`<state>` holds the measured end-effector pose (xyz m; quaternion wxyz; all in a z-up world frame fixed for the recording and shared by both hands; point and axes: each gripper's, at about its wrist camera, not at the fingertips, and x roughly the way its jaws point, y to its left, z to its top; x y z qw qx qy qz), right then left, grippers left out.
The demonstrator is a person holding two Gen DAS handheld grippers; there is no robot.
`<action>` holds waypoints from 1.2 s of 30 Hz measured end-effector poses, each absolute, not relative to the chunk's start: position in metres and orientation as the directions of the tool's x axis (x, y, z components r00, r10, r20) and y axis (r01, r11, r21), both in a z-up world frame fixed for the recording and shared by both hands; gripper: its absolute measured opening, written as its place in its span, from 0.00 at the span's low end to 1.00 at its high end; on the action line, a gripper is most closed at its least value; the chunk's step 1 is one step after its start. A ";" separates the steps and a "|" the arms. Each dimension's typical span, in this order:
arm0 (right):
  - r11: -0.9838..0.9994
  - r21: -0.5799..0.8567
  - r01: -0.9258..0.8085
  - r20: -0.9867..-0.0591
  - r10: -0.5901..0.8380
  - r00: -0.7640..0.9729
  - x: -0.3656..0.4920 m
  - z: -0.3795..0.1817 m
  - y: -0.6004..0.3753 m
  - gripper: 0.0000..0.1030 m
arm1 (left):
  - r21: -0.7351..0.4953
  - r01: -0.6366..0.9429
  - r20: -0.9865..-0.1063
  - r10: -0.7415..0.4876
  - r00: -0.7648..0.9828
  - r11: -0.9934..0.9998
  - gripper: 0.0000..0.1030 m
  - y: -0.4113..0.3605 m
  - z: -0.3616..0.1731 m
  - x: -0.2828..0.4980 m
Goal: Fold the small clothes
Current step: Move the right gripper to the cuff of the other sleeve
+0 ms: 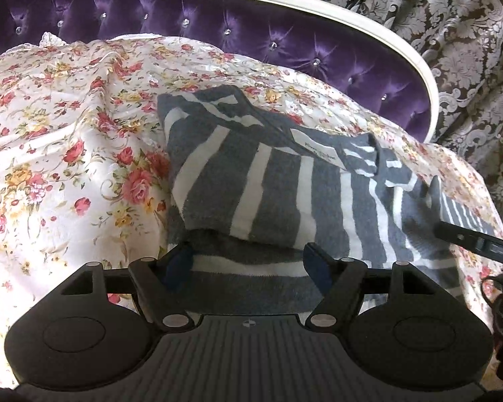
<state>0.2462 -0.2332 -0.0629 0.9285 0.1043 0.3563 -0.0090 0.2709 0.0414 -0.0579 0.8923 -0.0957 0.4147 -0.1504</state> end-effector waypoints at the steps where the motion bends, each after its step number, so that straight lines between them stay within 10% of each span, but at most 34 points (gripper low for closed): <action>1: 0.977 0.194 0.091 -0.664 0.062 0.745 0.248 -0.065 -0.234 0.70 | -0.300 0.188 -0.711 -0.351 0.609 0.935 0.69 0.043 -0.058 0.271; 7: 0.979 0.188 0.079 -0.651 0.065 0.756 0.266 -0.076 -0.239 0.67 | -0.309 0.179 -0.714 -0.352 0.605 0.934 0.69 0.045 -0.059 0.273; 12: 0.977 0.201 0.077 -0.657 0.076 0.750 0.275 -0.082 -0.240 0.21 | -0.299 0.179 -0.716 -0.345 0.607 0.937 0.69 0.043 -0.059 0.274; 19: 0.965 0.199 0.170 -0.664 0.006 0.747 0.258 -0.076 -0.243 0.19 | -0.296 0.182 -0.716 -0.344 0.607 0.938 0.69 0.044 -0.060 0.274; 22: 0.962 0.219 0.161 -0.676 0.030 0.737 0.255 -0.081 -0.245 0.29 | -0.293 0.184 -0.716 -0.343 0.608 0.938 0.69 0.043 -0.060 0.274; 26: 0.930 0.330 0.160 -0.635 0.093 0.767 0.247 -0.069 -0.259 0.69 | -0.292 0.184 -0.713 -0.342 0.612 0.938 0.69 0.044 -0.058 0.272; 36: 0.868 0.388 0.309 -0.625 0.002 0.781 0.223 -0.045 -0.354 0.87 | -0.289 0.225 -0.650 -0.363 0.668 0.931 0.90 0.039 -0.043 0.261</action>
